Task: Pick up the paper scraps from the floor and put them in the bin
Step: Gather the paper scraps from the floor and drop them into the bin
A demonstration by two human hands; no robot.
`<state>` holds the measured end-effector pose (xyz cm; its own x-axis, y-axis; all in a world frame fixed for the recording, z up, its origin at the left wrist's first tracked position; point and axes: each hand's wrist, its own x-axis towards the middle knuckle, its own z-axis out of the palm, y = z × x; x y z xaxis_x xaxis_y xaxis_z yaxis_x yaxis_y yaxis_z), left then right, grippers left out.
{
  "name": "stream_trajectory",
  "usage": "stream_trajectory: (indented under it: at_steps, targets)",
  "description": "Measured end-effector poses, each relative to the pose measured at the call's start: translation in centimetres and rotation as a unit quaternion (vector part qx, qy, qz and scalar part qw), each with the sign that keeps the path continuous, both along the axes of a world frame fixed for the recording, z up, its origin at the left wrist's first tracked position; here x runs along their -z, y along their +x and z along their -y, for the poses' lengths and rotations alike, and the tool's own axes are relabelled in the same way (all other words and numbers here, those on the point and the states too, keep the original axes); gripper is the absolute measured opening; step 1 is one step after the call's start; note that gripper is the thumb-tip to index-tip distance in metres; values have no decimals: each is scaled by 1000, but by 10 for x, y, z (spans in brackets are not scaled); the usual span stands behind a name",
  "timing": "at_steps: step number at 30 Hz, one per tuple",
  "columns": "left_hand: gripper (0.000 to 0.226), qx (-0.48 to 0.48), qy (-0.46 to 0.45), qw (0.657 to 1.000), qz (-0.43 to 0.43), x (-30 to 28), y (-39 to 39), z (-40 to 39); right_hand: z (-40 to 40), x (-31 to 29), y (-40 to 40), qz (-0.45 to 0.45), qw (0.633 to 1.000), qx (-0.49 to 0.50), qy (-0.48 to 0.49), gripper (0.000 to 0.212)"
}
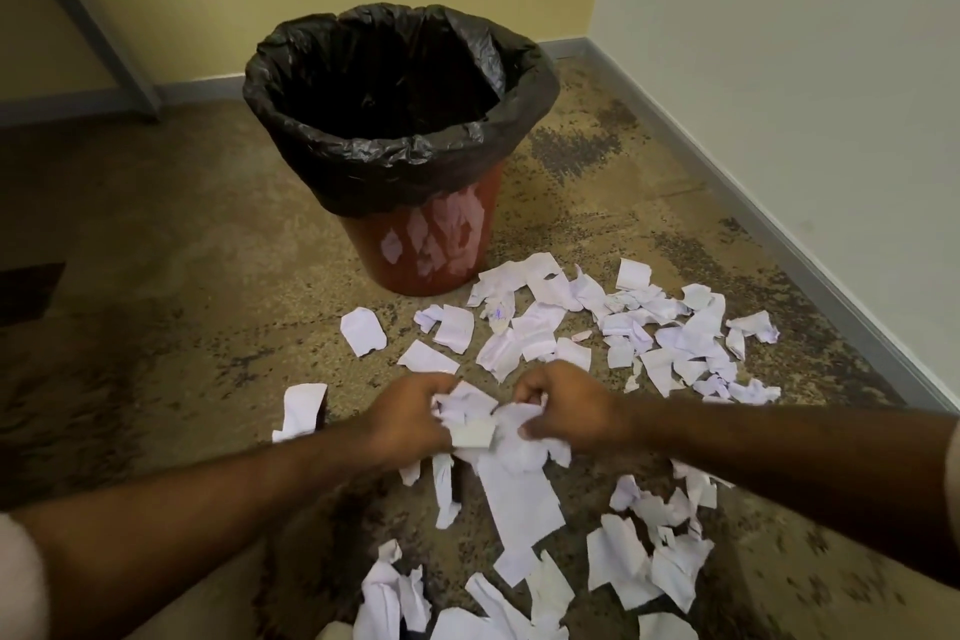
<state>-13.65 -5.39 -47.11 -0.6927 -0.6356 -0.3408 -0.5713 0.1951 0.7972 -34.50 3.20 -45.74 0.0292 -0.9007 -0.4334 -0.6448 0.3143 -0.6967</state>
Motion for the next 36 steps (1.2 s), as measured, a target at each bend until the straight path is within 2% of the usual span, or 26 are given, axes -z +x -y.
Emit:
stream_trajectory:
  at_steps: [4,9,13,15,16,18,21,24,27,30,33,36]
  targets:
    - [43,-103,60,990,-78,-38,-4,16,21,-41,3,115,989,83,-52,19]
    - [48,-172,135,945,-243,-115,-16,37,53,-115,3,238,967,68,-54,22]
    - [50,-195,111,909,-350,-182,-21,59,88,-174,-3,386,908,100,-126,24]
    - [48,-210,96,890,-393,-205,-23,71,104,-191,0,419,882,122,-177,18]
    - [46,-219,94,879,-413,-214,-25,77,112,-196,3,419,875,135,-201,16]
    - [40,-234,75,865,-437,-226,-29,90,129,-199,12,391,868,177,-248,28]
    - [35,-255,56,860,-439,-232,-30,109,152,-195,23,337,854,260,-300,28]
    - [53,-254,87,881,-390,-229,-26,121,164,-187,26,233,877,256,-333,26]
    - [70,-243,106,887,-378,-224,-22,126,167,-181,24,134,912,201,-332,45]
    - [91,-236,130,884,-381,-225,-21,127,169,-182,21,101,920,202,-321,58]
    - [81,-208,117,893,-382,-226,-23,123,172,-184,22,108,912,211,-335,58]
    - [56,-188,99,896,-390,-223,-23,118,174,-186,21,93,905,204,-361,52]
